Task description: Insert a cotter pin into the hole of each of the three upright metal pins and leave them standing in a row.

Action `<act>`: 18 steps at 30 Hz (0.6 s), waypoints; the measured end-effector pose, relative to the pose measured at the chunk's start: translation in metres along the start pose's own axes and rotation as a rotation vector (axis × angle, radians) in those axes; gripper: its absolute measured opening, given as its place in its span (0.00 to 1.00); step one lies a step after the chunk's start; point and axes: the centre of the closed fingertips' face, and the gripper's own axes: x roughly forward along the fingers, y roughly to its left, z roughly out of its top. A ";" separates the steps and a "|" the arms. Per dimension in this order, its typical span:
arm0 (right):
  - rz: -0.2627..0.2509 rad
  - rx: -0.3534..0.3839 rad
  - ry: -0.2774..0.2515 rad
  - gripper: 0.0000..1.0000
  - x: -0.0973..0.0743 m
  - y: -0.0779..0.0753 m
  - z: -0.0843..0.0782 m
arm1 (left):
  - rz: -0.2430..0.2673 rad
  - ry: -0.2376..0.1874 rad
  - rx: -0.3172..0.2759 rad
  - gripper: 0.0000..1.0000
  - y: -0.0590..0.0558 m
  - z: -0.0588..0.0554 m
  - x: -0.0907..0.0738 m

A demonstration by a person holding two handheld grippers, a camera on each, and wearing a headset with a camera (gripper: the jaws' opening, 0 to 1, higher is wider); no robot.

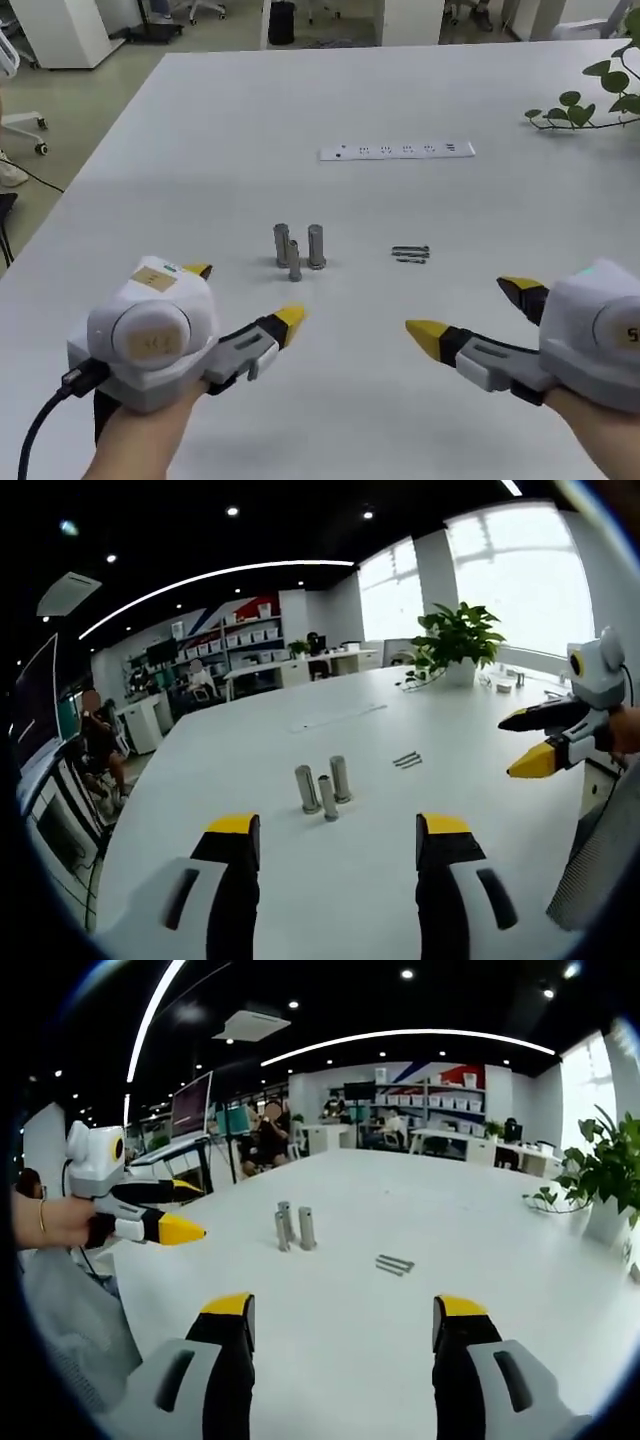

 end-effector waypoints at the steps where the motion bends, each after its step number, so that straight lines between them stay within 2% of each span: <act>1: 0.005 0.000 0.006 0.68 0.000 -0.001 0.000 | -0.003 -0.001 0.009 0.60 0.002 0.000 0.007; 7: 0.027 -0.005 0.035 0.66 0.005 -0.010 0.004 | -0.041 0.007 -0.026 0.51 0.006 -0.001 0.039; 11: 0.049 0.004 0.028 0.65 0.012 -0.012 0.009 | -0.062 0.022 -0.002 0.43 0.008 -0.004 0.061; 18: 0.079 0.026 0.048 0.61 0.026 -0.010 0.008 | -0.091 0.039 0.000 0.37 0.011 -0.010 0.088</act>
